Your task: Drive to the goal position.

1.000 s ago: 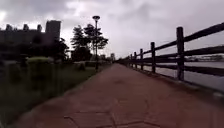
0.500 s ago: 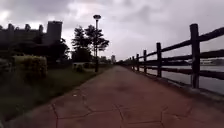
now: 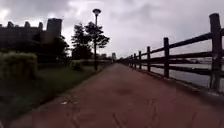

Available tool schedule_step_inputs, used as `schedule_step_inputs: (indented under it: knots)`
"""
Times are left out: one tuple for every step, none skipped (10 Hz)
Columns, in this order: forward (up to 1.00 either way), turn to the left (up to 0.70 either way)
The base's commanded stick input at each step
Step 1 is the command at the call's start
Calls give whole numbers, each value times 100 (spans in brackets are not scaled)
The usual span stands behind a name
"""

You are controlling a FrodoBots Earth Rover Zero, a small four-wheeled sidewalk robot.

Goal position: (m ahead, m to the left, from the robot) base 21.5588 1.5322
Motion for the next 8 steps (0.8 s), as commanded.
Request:
schedule_step_inputs:
  knots:
    - [100, 0]
    - [100, 0]
    - [100, 0]
    - [100, 0]
    - [100, 0]
    - [100, 0]
    - [100, 0]
    - [100, 0]
